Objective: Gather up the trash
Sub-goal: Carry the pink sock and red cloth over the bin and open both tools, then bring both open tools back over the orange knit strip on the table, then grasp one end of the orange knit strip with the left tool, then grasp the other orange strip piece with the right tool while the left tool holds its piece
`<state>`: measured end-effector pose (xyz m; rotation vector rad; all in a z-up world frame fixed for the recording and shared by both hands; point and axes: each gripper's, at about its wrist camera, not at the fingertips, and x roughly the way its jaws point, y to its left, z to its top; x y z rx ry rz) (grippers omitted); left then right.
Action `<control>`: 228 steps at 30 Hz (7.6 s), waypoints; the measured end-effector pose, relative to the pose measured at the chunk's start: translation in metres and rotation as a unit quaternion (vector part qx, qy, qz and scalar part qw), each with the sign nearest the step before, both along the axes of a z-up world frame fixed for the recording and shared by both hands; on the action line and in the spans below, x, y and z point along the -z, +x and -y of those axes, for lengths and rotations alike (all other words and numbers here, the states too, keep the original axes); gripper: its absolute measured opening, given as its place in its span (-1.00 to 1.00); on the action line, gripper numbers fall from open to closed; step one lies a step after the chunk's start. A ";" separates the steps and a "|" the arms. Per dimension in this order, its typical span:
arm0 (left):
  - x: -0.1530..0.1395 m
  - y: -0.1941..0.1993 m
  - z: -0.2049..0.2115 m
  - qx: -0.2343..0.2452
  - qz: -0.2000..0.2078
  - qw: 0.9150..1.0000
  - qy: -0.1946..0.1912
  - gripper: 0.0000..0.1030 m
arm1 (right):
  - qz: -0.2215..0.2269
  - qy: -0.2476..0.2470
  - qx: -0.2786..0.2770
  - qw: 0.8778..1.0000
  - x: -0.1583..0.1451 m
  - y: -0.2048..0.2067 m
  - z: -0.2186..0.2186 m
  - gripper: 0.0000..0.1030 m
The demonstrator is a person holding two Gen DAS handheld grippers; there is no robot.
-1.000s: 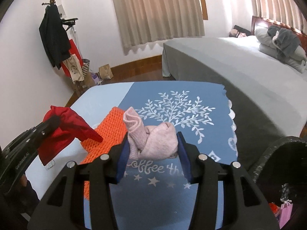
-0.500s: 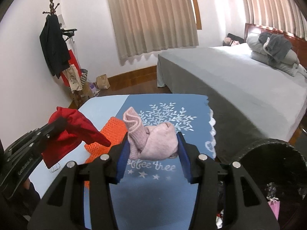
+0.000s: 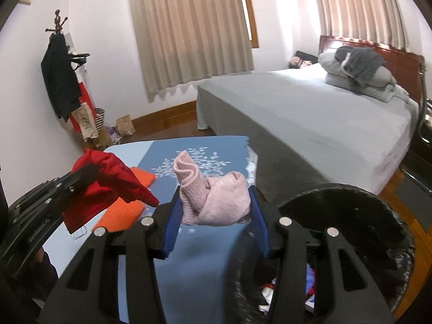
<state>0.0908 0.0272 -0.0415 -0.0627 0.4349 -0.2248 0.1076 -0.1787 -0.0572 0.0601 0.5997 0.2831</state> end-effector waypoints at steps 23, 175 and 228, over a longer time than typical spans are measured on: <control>0.000 -0.002 0.133 0.135 -0.003 0.991 0.003 -0.86 | -0.001 -0.012 0.128 0.992 0.012 -0.056 0.130 -0.11; 0.091 0.037 -0.199 -0.201 -0.128 0.971 0.018 -0.60 | -0.068 -0.041 -0.075 0.994 0.092 0.090 -0.189 0.88; 0.099 0.031 -0.207 -0.209 -0.129 0.969 0.022 -0.60 | -0.128 -0.038 -0.171 0.976 0.095 0.090 -0.223 -0.74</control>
